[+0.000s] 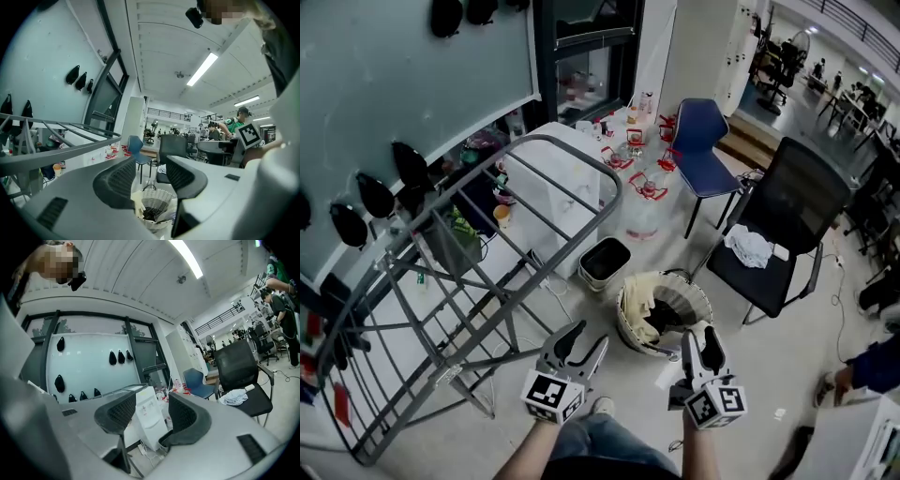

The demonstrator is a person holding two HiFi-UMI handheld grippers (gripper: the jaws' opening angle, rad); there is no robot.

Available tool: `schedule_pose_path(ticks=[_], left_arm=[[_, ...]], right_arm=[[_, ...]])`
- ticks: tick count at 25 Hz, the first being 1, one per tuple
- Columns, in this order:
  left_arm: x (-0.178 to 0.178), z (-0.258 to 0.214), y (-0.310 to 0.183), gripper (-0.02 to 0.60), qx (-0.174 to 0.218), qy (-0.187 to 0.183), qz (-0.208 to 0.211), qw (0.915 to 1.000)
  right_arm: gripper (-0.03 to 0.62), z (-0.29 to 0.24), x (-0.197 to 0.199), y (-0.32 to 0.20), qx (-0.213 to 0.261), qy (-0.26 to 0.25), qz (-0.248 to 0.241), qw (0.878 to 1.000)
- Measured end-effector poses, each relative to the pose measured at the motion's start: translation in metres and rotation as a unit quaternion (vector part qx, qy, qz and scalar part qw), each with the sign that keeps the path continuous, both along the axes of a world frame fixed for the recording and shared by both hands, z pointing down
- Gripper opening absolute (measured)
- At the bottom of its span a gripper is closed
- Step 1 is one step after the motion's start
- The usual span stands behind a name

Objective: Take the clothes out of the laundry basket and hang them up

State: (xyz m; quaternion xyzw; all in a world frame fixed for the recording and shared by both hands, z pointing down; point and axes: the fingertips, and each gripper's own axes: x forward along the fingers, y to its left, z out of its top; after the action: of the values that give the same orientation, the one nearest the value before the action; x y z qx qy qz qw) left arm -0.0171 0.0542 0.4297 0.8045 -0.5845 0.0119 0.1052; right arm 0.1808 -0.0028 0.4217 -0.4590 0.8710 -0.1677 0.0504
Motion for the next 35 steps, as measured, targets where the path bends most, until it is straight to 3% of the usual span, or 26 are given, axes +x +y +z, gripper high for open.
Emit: schedule_pose_path(ticks=[7, 18, 35], left_arm=[[0.010, 0.001, -0.043, 0.196, -0.010, 0.000, 0.022, 0.9997], [0.021, -0.010, -0.097, 0.196, -0.006, -0.010, 0.082, 0.9965], [0.026, 0.016, -0.133, 0.196, -0.020, 0.003, 0.146, 0.9891]], right_arm=[[0.202, -0.002, 0.010, -0.036, -0.015, 0.000, 0.025, 1.000], [0.202, -0.016, 0.019, -0.064, 0.001, 0.006, 0.064, 0.998], [0.202, 0.002, 0.007, -0.079, -0.004, 0.016, 0.112, 0.994]])
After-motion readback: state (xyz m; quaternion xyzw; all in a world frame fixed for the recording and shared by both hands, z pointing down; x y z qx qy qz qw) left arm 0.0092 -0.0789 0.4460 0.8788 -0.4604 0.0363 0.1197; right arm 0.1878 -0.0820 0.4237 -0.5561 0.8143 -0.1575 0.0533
